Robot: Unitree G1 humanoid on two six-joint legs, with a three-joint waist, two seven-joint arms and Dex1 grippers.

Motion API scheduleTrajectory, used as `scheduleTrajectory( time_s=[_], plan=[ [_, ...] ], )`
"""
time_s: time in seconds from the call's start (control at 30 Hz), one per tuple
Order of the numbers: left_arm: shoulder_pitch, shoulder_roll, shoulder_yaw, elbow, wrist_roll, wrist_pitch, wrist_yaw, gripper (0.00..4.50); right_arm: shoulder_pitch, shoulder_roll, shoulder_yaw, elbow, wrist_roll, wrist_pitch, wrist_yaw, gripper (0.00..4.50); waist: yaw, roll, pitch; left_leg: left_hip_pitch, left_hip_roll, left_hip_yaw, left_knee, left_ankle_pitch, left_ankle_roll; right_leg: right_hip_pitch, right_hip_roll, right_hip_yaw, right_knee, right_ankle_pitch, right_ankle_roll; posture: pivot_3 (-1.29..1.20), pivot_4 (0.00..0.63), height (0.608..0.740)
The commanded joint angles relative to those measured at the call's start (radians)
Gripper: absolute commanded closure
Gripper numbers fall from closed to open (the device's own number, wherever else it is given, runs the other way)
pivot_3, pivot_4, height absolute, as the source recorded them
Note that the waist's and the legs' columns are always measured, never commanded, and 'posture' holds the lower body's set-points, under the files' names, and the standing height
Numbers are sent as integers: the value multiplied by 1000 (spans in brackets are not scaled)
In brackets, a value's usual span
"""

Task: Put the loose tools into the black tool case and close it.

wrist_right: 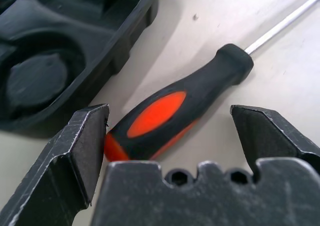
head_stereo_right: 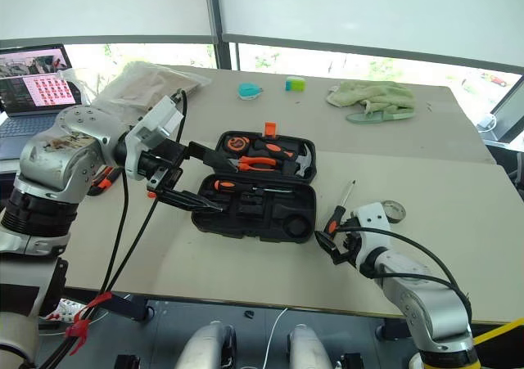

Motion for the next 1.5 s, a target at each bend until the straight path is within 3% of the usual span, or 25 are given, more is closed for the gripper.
scheduleTrajectory(
  time_s=[0.03, 0.17, 0.4, 0.57, 0.7, 0.83, 1.0, 1.23, 1.5],
  plan=[
    [-7, -8, 23, 12, 17, -33, 14, 15, -11, 10, -18, 9, -62, 19, -54, 0, 1, 0, 0, 0, 0, 0, 0, 0, 0, 0, 0, 0, 0, 0, 0, 0, 150, 740],
    [-11, -21, 18, 38, 38, -63, 23, 0, -13, 45, -54, -2, -75, 33, -88, 1034, 2, 0, 0, 0, 0, 0, 0, 0, 0, 0, 0, 0, 0, 0, 0, 0, 150, 740],
    [3, -26, 22, 24, 44, -73, 26, 0, -31, 127, -130, -41, -69, 70, -167, 3364, -1, 0, 0, 0, 0, 0, 0, 0, 0, 0, 0, 0, 0, 0, 0, 0, 150, 740],
    [14, -20, 26, 7, 41, -63, 33, 0, -62, 176, -204, -89, -55, 106, -198, 3426, -3, 1, 0, 0, 0, 1, 0, 0, 0, 0, 0, 0, 0, 0, 0, 0, 150, 740],
    [51, 10, 40, -18, 36, -51, 35, 0, -147, 140, -294, -169, 44, 157, -139, 3426, -3, 1, 1, -2, 0, 1, 0, 0, 0, -2, 0, 1, 1, 0, 0, 0, 150, 740],
    [98, 60, 70, -41, 24, -42, 30, 0, -228, -77, -239, -167, 131, 98, 177, 3426, -8, 4, 2, -4, 0, 1, -1, 0, 0, -9, 0, 6, 5, 1, 1, 0, 150, 740],
    [199, 159, 148, -105, -14, 7, 25, 0, -346, -301, 20, 50, 9, -218, 647, 3426, -13, 3, 3, -3, 2, 4, -3, 0, 0, -11, 2, 5, 7, -1, -2, 0, 150, 740],
    [303, 219, 229, -212, -53, 69, 100, 0, -573, -231, 273, 457, -207, -608, 902, 3426, -3, 1, 4, -2, 1, 5, -4, 0, 0, -11, 2, 6, 8, -2, -3, 0, 150, 740],
    [364, 250, 273, -289, -82, 98, 152, 0, -738, -123, 357, 802, -358, -865, 980, 3426, -2, 0, 6, -3, 1, 7, -3, 1, -1, -12, 1, 5, 9, -2, -2, 0, 150, 740]
  ],
)
